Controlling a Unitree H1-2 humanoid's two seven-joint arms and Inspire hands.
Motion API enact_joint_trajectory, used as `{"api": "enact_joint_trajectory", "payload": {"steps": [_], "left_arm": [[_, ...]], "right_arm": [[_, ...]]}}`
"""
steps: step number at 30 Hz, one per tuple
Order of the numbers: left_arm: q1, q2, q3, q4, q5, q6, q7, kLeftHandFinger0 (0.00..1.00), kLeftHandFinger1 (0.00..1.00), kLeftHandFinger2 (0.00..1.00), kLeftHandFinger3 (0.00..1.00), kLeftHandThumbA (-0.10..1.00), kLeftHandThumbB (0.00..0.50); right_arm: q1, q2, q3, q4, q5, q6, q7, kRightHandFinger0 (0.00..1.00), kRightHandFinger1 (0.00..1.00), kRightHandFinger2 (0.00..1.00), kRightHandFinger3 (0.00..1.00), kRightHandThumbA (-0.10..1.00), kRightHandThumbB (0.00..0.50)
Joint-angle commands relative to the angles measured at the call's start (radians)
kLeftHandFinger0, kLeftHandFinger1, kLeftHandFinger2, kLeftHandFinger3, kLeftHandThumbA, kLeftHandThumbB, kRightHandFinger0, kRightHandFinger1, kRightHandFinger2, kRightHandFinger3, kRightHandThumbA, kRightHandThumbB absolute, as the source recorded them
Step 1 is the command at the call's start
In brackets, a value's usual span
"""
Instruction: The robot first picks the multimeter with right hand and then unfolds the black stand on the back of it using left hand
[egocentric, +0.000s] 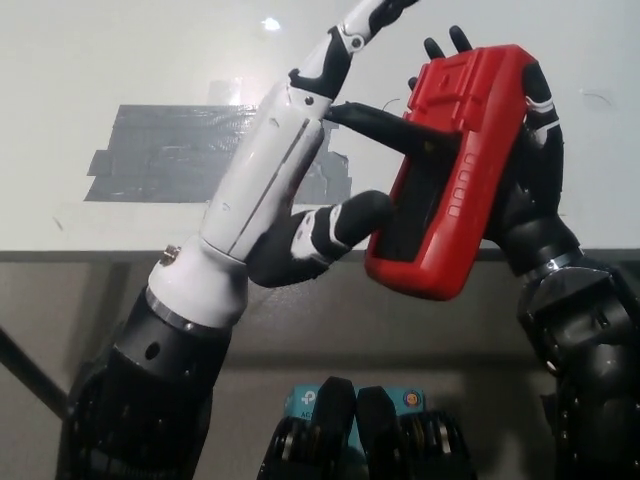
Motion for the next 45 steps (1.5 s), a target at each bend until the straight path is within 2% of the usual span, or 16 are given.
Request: {"api": "enact_joint_trajectory", "payload": {"steps": [1, 4, 5, 11, 12, 16, 18, 21, 25, 29, 31, 37, 39, 42, 43, 45], "left_arm": [[0.006, -0.008, 0.003, -0.002, 0.024, -0.002, -0.011, 1.0, 1.0, 1.0, 1.0, 1.0, 0.291], [0.013, -0.005, 0.012, 0.03, 0.023, -0.022, -0.005, 1.0, 1.0, 1.0, 1.0, 1.0, 0.292], [0.014, 0.0, 0.019, 0.052, 0.02, -0.04, 0.0, 1.0, 1.0, 1.0, 1.0, 1.0, 0.286], [0.005, 0.024, 0.053, 0.152, 0.025, -0.08, 0.013, 1.0, 1.0, 1.0, 1.0, 1.0, 0.284], [0.001, 0.031, 0.062, 0.17, 0.03, -0.086, 0.015, 1.0, 1.0, 1.0, 1.0, 1.0, 0.304], [-0.014, 0.038, 0.084, 0.191, 0.025, -0.096, 0.018, 1.0, 1.0, 1.0, 1.0, 1.0, 0.33], [-0.017, 0.039, 0.092, 0.193, 0.026, -0.1, 0.018, 1.0, 1.0, 1.0, 1.0, 1.0, 0.345], [-0.02, 0.045, 0.095, 0.191, 0.038, -0.101, 0.012, 1.0, 1.0, 1.0, 1.0, 1.0, 0.356], [-0.012, 0.033, 0.087, 0.174, 0.036, -0.112, 0.01, 1.0, 1.0, 1.0, 1.0, 1.0, 0.344], [-0.005, 0.03, 0.072, 0.143, 0.05, -0.111, -0.003, 1.0, 1.0, 1.0, 1.0, 1.0, 0.366], [-0.004, 0.028, 0.065, 0.131, 0.057, -0.119, -0.003, 1.0, 1.0, 1.0, 1.0, 1.0, 0.358], [0.007, 0.007, 0.043, 0.095, 0.065, -0.109, -0.01, 1.0, 1.0, 1.0, 1.0, 1.0, 0.369], [0.016, 0.0, 0.034, 0.095, 0.072, -0.119, -0.007, 1.0, 1.0, 1.0, 1.0, 1.0, 0.358], [0.031, -0.005, 0.02, 0.09, 0.073, -0.125, -0.01, 1.0, 1.0, 1.0, 1.0, 1.0, 0.351], [0.037, -0.005, 0.016, 0.086, 0.07, -0.125, -0.013, 1.0, 1.0, 1.0, 1.0, 1.0, 0.357], [0.046, -0.007, 0.008, 0.083, 0.07, -0.127, -0.016, 1.0, 1.0, 1.0, 1.0, 1.0, 0.378]], "right_arm": [[-0.063, 0.006, -0.004, -0.051, 0.062, -0.004, 0.008, 0.0, 0.36, 0.89, 1.0, -0.1, 0.111], [-0.061, 0.0, -0.004, -0.061, 0.077, -0.004, 0.004, 0.0, 0.35, 0.9, 1.0, -0.1, 0.112], [-0.059, -0.001, -0.003, -0.066, 0.077, -0.004, 0.005, 0.0, 0.37, 0.94, 1.0, -0.1, 0.112], [-0.052, -0.006, 0.0, -0.092, 0.06, -0.004, 0.004, 0.0, 0.38, 0.91, 1.0, -0.1, 0.12], [-0.05, -0.006, 0.0, -0.097, 0.066, -0.004, 0.003, 0.0, 0.38, 0.92, 1.0, -0.1, 0.122], [-0.055, -0.005, -0.007, -0.103, 0.074, -0.004, 0.007, 0.0, 0.37, 0.95, 1.0, -0.1, 0.125], [-0.054, -0.006, -0.007, -0.108, 0.077, -0.004, 0.002, 0.0, 0.36, 0.95, 0.97, -0.1, 0.141], [-0.051, -0.009, -0.007, -0.117, 0.078, -0.004, -0.002, 0.0, 0.35, 0.94, 0.94, -0.1, 0.14], [-0.051, -0.014, -0.004, -0.121, 0.077, -0.004, -0.004, 0.0, 0.35, 0.94, 0.95, -0.1, 0.141], [-0.052, -0.012, -0.008, -0.118, 0.081, -0.004, -0.003, 0.0, 0.3, 0.92, 0.87, -0.1, 0.137], [-0.053, -0.011, -0.008, -0.119, 0.078, -0.004, -0.014, 0.0, 0.31, 0.92, 0.9, -0.1, 0.136], [-0.052, -0.011, -0.01, -0.106, 0.095, -0.004, 0.005, 0.0, 0.36, 0.96, 0.94, -0.1, 0.113], [-0.054, -0.008, -0.012, -0.105, 0.093, -0.004, 0.005, 0.0, 0.36, 0.97, 0.94, -0.1, 0.117], [-0.059, -0.005, -0.013, -0.109, 0.087, -0.007, -0.003, 0.0, 0.26, 0.87, 0.84, -0.1, 0.127], [-0.061, -0.004, -0.013, -0.113, 0.086, -0.005, -0.015, 0.0, 0.16, 0.78, 0.74, -0.1, 0.137], [-0.063, -0.007, -0.015, -0.11, 0.088, -0.005, -0.014, 0.0, 0.16, 0.8, 0.76, -0.1, 0.144]]}}
